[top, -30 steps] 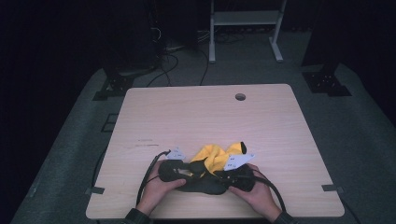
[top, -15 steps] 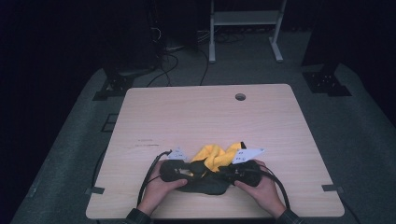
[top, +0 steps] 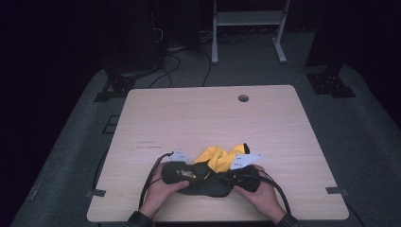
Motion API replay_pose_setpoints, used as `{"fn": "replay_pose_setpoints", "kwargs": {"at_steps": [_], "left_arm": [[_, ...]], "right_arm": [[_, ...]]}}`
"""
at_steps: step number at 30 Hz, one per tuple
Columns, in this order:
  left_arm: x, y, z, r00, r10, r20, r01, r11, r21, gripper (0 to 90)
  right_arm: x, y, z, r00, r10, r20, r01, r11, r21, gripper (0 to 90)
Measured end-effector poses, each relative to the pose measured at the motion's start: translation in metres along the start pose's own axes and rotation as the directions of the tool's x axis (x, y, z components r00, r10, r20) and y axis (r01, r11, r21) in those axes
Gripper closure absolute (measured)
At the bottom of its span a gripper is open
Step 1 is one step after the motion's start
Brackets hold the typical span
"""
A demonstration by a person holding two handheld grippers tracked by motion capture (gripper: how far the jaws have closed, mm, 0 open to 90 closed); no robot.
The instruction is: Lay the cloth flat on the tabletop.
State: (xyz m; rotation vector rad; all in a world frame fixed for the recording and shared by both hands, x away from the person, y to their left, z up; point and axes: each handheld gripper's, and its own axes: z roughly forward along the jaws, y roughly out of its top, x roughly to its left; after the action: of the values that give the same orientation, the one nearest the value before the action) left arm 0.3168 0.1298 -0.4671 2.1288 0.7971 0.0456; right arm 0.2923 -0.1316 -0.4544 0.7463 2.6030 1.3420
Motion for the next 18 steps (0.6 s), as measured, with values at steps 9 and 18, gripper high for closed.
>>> {"fn": "replay_pose_setpoints", "kwargs": {"at_steps": [9,18], "left_arm": [[0.005,0.004,0.005,0.9995,-0.029,-0.007,0.029,0.9996,-0.003,40.8],[0.011,0.005,-0.005,0.9982,-0.040,-0.044,0.040,0.9991,-0.016,71.6]], "right_arm": [[-0.023,0.009,-0.051,0.9971,0.054,0.053,-0.046,0.9901,-0.133,82.5],[-0.046,-0.001,-0.093,0.9845,0.113,0.134,-0.085,0.9760,-0.201,82.7]]}}
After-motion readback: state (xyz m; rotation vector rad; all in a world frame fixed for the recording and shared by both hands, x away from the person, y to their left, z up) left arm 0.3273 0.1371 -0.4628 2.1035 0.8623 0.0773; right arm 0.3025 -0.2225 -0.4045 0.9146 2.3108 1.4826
